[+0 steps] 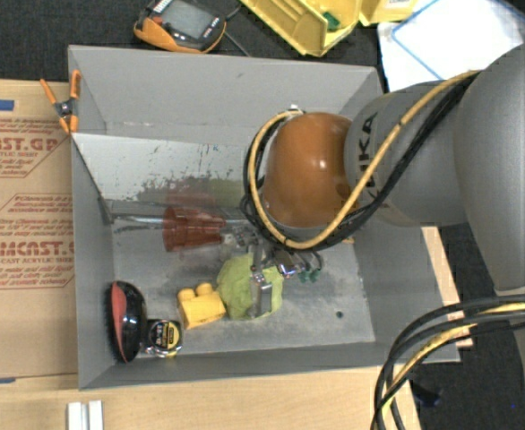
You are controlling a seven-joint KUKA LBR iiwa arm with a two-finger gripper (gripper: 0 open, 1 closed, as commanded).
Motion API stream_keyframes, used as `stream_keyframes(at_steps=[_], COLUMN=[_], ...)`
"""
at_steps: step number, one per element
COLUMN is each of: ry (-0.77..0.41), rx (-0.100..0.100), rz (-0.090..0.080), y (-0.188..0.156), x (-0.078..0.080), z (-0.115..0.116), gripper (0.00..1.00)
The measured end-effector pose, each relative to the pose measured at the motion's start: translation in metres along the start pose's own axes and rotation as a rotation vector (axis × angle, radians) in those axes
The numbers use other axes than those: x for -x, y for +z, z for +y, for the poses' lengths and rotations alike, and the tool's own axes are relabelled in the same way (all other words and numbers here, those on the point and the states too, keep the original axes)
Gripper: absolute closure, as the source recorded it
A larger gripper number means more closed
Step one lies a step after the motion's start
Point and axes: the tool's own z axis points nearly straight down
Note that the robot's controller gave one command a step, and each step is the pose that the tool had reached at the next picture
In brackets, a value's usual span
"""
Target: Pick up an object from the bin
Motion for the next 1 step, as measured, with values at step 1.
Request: stream_keyframes(at_steps=[1], ry=[0.037], rx=[0.000], rz=[-0.008], y=[-0.0123], x=[0.0079], z=[-0.0278], gripper=[1.00])
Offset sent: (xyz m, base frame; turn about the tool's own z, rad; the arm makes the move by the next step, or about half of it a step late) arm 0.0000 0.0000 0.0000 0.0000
